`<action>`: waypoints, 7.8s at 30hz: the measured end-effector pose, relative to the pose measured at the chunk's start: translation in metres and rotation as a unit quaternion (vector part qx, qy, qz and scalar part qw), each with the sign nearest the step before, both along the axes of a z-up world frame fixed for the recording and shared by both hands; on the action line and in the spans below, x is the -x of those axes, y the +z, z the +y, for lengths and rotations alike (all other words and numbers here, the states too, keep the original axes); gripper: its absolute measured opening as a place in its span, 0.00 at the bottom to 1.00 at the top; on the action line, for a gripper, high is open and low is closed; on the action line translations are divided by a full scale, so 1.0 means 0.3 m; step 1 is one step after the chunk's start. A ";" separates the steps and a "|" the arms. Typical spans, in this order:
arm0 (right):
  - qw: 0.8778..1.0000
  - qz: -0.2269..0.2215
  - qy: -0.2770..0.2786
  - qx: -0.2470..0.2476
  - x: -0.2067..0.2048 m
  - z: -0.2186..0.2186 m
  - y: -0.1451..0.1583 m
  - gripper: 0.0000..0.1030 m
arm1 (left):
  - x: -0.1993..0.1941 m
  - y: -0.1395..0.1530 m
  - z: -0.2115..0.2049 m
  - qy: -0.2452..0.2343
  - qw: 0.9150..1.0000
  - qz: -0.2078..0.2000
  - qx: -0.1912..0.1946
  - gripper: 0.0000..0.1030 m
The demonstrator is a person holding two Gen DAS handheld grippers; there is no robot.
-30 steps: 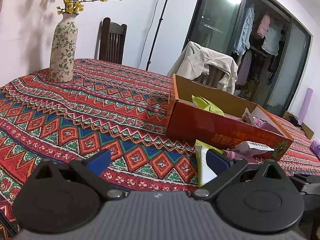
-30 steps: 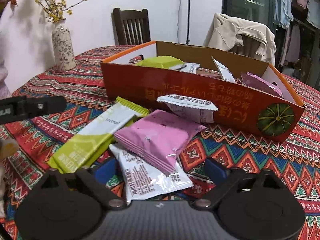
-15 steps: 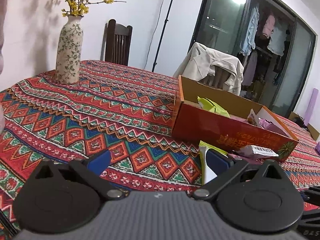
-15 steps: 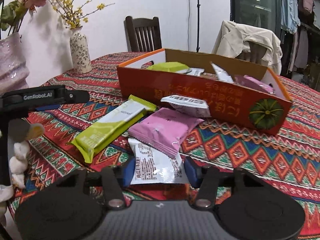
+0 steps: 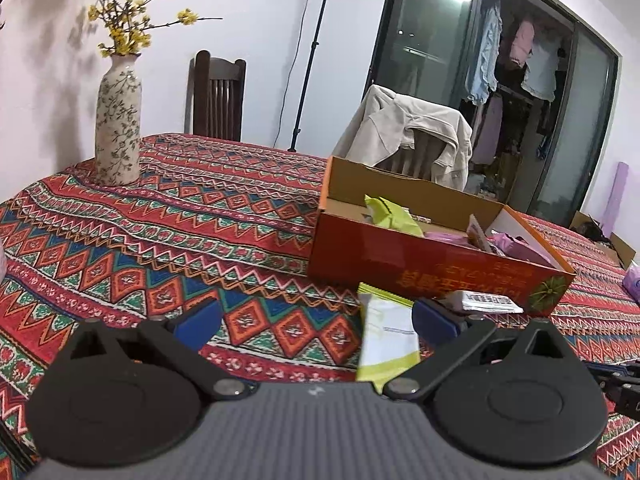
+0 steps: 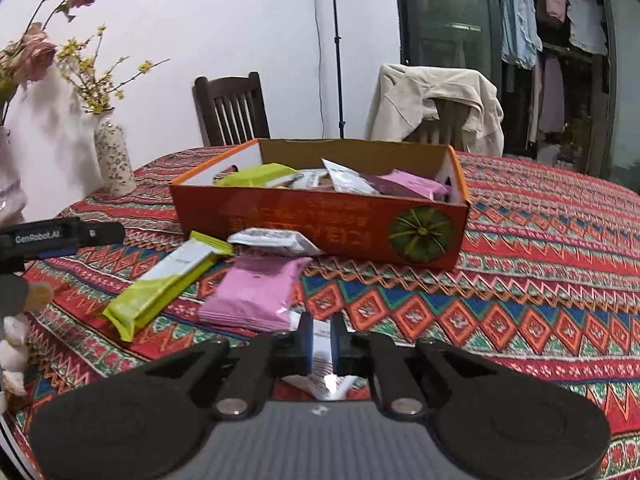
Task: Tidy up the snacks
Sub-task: 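Reach the right gripper to a white printed sachet and grasp it, then grasp the lime-green bar with the left gripper while the right holds the white sachet, then carry both packets over the box and open both grippers to drop them, then withdraw both grippers from the box back toward the remaining snacks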
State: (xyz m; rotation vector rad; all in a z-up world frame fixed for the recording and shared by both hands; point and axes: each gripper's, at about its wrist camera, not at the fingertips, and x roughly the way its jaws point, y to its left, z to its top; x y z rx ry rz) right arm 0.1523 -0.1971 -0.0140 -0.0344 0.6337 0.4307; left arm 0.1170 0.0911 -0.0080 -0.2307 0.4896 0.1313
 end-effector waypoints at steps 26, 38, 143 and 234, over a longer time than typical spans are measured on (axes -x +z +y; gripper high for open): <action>0.997 0.023 0.054 0.047 -0.040 0.088 -0.086 0.39 | 0.012 -0.007 -0.045 -0.009 1.000 0.021 -0.011 1.00; 1.000 0.006 0.010 0.004 -0.025 -0.019 -0.044 0.07 | -0.038 -0.029 -0.093 -0.021 0.998 0.051 -0.024 1.00; 0.988 0.041 0.136 0.059 -0.228 0.002 -0.092 0.64 | 0.030 0.086 -0.114 -0.063 0.997 0.002 -0.038 0.38; 0.997 -0.068 -0.026 -0.016 -0.251 -0.008 0.119 1.00 | -0.253 0.175 -0.187 -0.023 0.998 -0.030 -0.055 1.00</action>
